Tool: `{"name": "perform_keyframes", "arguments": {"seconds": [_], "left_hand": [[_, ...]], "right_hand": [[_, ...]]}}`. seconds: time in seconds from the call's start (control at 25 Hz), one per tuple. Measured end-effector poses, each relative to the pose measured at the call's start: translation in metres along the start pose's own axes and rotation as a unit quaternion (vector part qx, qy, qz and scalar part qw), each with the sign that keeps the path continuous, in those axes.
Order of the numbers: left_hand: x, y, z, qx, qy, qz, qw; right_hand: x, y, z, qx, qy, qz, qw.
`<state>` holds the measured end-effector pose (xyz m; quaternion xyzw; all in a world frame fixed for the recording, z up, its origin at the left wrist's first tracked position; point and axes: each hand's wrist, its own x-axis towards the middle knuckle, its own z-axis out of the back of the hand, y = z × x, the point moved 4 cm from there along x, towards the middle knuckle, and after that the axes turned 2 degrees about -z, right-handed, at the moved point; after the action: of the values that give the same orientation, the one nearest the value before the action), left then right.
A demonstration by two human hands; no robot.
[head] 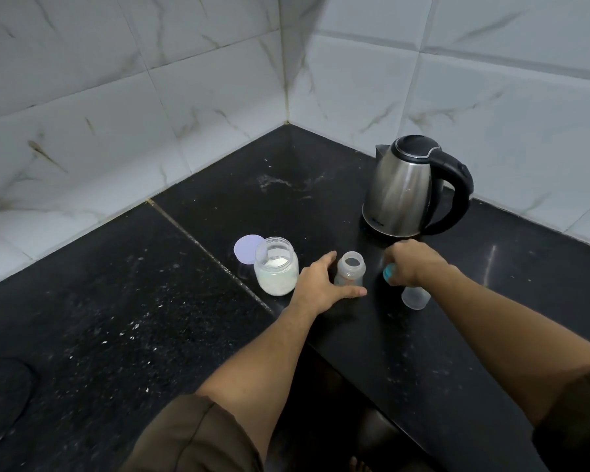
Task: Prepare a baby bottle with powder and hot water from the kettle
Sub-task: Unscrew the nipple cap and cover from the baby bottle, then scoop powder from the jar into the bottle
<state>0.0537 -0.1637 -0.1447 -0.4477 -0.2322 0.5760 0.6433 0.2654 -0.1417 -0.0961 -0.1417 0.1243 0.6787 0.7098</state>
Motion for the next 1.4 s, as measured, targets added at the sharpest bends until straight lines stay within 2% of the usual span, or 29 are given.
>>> {"name": "perform_keyframes", "arguments": {"seconds": [0.32,0.44,0.52,0.6,0.68,0.8,0.88,1.2,1.4], "left_hand": [[-0.007,-0.03,0.016,-0.018,0.031,-0.023,0.999],[-0.009,-0.058,0.035,0.005,0.039,-0.052,0.998],[-0.01,-0.078,0.058,0.007,-0.004,-0.086,0.996],[-0.012,-0.089,0.091,0.003,-0.095,-0.128,0.987],[-0.016,-0.081,0.124,0.038,-0.162,-0.146,0.975],[-0.029,-0.041,0.153,0.12,-0.16,-0.086,0.976],[-0.04,-0.015,0.159,0.132,-0.151,-0.05,0.978],[-0.044,0.025,0.131,0.077,-0.119,-0.009,0.99],[-0.046,0.03,0.127,0.059,-0.151,-0.013,0.987]], "right_hand": [[0.006,0.001,0.026,-0.051,0.063,-0.008,0.997],[-0.001,0.006,0.066,-0.017,0.084,-0.022,0.996],[-0.007,0.019,0.098,0.007,0.026,-0.004,1.0],[-0.01,0.039,0.123,0.027,-0.073,0.041,0.996],[-0.015,0.069,0.135,0.084,-0.12,0.093,0.985],[-0.024,0.117,0.135,0.156,-0.104,0.157,0.97],[-0.027,0.144,0.13,0.169,-0.083,0.17,0.967],[-0.014,0.194,0.088,0.097,0.014,0.175,0.98],[-0.011,0.192,0.071,0.073,0.008,0.166,0.983]]}}
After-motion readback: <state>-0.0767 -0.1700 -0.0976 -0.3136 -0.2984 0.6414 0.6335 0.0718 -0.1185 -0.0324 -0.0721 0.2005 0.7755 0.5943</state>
